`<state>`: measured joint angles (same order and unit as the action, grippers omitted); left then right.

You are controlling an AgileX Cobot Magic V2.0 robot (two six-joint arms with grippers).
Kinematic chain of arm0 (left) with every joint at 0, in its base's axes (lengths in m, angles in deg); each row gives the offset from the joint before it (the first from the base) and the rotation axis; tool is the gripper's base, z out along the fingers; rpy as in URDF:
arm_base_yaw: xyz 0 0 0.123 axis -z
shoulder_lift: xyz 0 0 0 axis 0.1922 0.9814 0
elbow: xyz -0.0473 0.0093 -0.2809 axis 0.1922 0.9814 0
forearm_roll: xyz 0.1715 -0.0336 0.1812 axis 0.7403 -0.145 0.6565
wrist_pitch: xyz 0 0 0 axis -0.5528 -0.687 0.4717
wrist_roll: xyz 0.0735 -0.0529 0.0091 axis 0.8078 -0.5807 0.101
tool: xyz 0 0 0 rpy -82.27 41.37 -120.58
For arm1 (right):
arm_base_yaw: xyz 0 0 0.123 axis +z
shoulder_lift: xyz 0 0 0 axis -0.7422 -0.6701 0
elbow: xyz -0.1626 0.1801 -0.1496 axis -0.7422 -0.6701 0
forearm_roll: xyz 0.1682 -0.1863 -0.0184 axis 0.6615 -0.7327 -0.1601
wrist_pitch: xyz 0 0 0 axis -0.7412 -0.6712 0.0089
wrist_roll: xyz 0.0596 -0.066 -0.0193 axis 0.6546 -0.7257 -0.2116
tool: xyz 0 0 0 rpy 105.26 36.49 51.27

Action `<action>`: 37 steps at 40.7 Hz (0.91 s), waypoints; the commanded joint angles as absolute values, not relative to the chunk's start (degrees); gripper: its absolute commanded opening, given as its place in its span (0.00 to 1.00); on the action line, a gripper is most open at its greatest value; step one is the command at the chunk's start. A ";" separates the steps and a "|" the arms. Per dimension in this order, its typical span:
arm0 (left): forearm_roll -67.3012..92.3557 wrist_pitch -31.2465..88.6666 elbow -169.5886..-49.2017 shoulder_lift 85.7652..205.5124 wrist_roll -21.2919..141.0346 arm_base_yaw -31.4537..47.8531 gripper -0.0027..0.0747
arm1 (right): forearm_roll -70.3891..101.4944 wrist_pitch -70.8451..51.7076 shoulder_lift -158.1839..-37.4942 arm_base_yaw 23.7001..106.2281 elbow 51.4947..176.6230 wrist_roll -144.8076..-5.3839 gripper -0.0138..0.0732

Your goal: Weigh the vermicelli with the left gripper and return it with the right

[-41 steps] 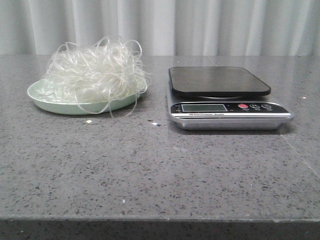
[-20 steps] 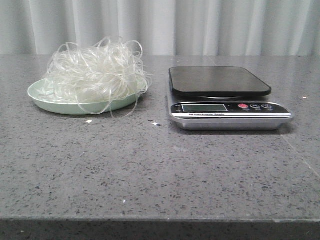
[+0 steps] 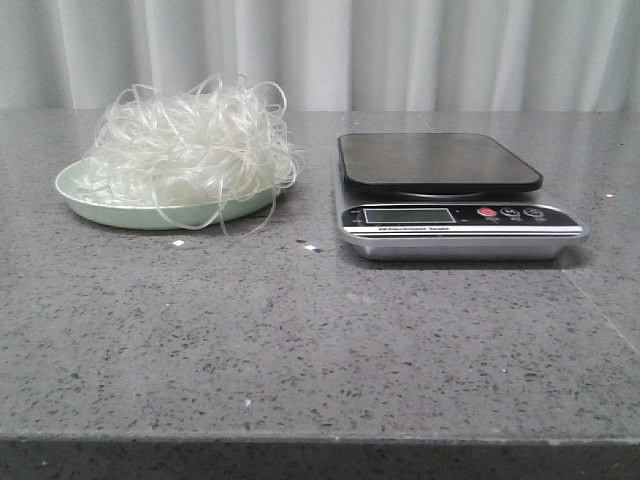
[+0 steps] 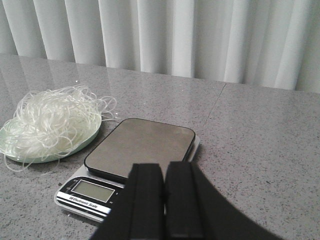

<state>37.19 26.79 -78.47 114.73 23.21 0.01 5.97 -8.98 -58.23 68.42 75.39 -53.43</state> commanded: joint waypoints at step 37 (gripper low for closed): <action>36.68 38.60 -51.70 87.70 23.18 -9.79 0.21 | 5.26 -4.51 -58.49 68.07 76.92 -54.06 0.33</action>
<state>37.19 30.67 -53.34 89.55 23.21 -9.85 5.97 -8.98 -58.23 68.42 75.39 -53.43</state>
